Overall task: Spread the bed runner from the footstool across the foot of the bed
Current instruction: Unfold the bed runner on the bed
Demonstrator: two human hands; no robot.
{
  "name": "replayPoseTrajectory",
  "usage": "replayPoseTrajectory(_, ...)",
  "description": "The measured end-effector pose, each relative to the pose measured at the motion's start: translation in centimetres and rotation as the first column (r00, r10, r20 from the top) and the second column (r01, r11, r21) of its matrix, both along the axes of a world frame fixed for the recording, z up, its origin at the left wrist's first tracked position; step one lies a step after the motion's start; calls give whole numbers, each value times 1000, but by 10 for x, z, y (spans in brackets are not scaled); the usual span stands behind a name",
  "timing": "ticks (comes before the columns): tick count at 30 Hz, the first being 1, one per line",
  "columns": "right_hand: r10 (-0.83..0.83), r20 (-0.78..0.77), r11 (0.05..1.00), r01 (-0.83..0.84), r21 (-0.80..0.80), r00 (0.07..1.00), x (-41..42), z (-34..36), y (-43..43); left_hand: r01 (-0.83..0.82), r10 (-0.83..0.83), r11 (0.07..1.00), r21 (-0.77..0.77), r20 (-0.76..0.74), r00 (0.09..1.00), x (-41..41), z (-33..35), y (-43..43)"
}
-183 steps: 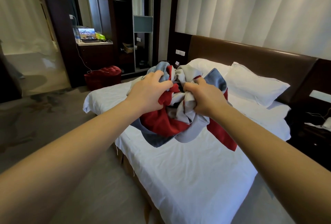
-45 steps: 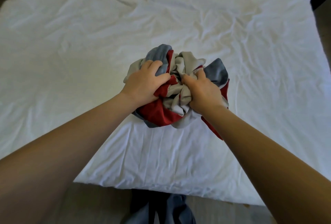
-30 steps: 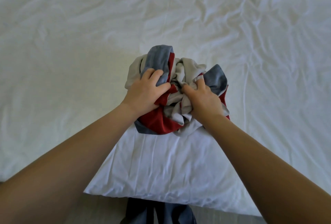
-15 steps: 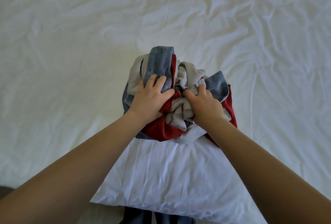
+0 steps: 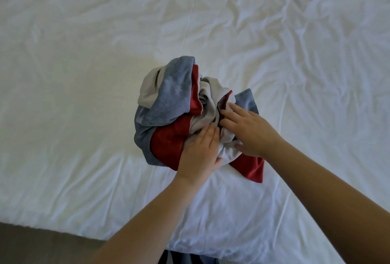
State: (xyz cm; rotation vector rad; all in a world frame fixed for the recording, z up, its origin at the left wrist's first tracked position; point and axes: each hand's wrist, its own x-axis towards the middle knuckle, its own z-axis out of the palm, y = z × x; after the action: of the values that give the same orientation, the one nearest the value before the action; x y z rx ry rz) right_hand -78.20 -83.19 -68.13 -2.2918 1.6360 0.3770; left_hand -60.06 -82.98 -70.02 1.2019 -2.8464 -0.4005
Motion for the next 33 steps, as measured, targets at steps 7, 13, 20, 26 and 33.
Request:
replayPoseTrajectory(7,28,108,972,-2,-233,994,-9,-6,14,-105,98,994,-40,-155,983,-28,-21,16)
replayPoseTrajectory(13,-25,109,950,58,-308,994,-32,13,46,-95,80,993,-63,-211,974,-41,-15,28)
replayPoseTrajectory(20,-284,86,936,296,-193,955,-19,-1,101,55,-57,998,-34,-62,996,-53,-6,39)
replayPoseTrajectory(26,-234,-72,967,225,-116,969,-27,9,102,8,-14,997,-79,-73,997,-49,-1,43)
replayPoseTrajectory(33,-246,-202,969,239,-56,948,-47,39,96,55,-46,995,85,-95,994,-40,17,53)
